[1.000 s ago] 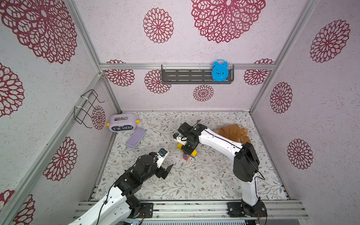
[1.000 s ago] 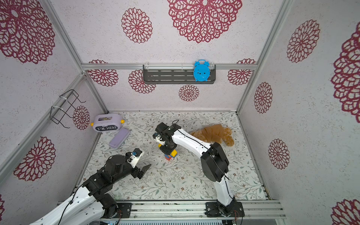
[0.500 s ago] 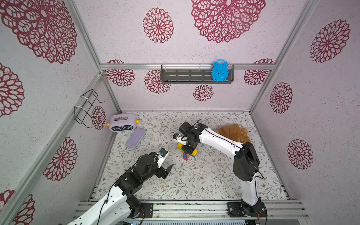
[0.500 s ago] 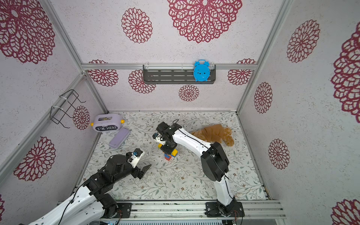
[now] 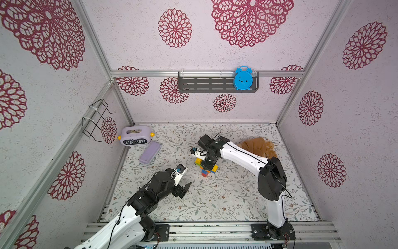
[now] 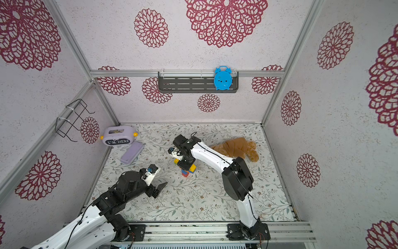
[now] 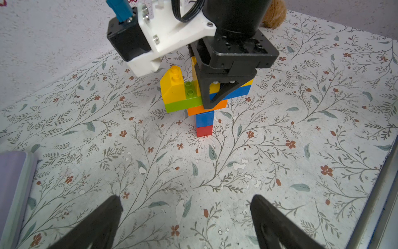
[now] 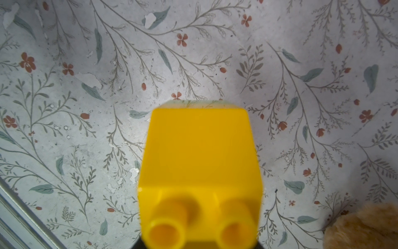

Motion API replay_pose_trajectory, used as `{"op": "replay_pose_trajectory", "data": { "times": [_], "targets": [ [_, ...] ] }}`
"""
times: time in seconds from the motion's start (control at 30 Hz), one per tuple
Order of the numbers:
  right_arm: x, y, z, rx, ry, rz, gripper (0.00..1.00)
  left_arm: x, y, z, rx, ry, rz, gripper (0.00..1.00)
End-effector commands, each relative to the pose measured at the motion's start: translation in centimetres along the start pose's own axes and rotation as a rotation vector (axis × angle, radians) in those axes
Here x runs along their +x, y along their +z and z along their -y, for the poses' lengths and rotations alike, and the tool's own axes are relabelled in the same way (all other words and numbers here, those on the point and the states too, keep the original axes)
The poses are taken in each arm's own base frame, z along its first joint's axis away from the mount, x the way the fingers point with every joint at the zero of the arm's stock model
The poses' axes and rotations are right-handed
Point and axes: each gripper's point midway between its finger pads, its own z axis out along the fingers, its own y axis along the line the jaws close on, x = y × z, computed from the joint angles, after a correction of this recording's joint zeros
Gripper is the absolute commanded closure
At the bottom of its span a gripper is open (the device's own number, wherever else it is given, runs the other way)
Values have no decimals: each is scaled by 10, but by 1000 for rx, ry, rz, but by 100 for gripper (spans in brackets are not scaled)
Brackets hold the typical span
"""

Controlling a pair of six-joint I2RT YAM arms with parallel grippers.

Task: Assemble a fork with lego
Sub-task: Assemble the lego brick with the lego brick.

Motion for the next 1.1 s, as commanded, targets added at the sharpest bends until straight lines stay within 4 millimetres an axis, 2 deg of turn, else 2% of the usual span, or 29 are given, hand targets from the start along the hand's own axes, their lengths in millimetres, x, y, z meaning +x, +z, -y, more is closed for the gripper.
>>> {"op": "replay_pose_trajectory", "data": {
  "times": [0.0, 0.2, 0.3, 0.4, 0.63, 1.07],
  "targets": [
    [0, -11, 5, -14, 6, 19, 71, -3, 1, 1, 1, 14, 13, 3],
    [-7, -41, 13, 7, 32, 49, 70, -3, 0, 1, -3, 13, 14, 3],
    [-13, -50, 10, -13, 47, 87, 71, -3, 0, 1, -3, 13, 15, 3],
    [-16, -47, 6, -32, 59, 97, 71, -3, 0, 1, -4, 14, 14, 3],
    [-13, -27, -3, -56, 15, 64, 71, -3, 0, 2, -1, 15, 13, 3],
    [-4, -11, -8, -80, -60, 13, 70, -3, 0, 2, -2, 17, 15, 3]
  ]
}}
